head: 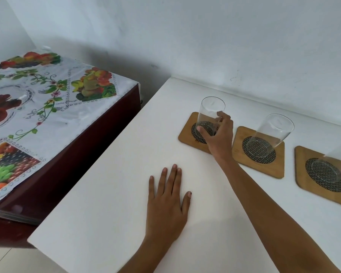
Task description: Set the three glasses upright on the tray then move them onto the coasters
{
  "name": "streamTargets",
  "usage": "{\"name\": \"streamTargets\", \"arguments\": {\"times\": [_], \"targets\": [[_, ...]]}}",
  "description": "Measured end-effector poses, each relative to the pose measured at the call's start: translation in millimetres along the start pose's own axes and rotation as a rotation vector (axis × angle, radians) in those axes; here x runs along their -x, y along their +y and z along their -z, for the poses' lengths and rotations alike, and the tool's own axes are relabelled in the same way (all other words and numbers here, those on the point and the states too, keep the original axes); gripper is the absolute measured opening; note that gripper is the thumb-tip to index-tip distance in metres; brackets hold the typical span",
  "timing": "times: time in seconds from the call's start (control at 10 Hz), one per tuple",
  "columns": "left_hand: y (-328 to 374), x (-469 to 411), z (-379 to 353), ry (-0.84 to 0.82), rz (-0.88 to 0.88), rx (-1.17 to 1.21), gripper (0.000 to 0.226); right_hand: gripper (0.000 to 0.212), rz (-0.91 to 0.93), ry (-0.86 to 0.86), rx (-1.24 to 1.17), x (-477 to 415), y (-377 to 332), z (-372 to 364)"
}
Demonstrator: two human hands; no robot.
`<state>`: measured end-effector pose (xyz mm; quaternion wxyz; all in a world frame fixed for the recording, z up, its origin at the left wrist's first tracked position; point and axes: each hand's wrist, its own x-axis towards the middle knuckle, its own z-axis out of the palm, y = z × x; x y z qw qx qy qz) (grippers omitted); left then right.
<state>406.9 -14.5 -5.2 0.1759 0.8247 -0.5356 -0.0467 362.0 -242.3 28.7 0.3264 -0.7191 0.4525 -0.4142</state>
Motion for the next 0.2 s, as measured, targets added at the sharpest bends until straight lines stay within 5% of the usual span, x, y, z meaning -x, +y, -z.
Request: {"name": "streamTargets", "arguments": {"times": [0.2], "targets": [[0,-1,1,-0.015,0.016,-0.007,0.061,0.078,-0.008,0.087,-0.031,16,-1,12]]}}
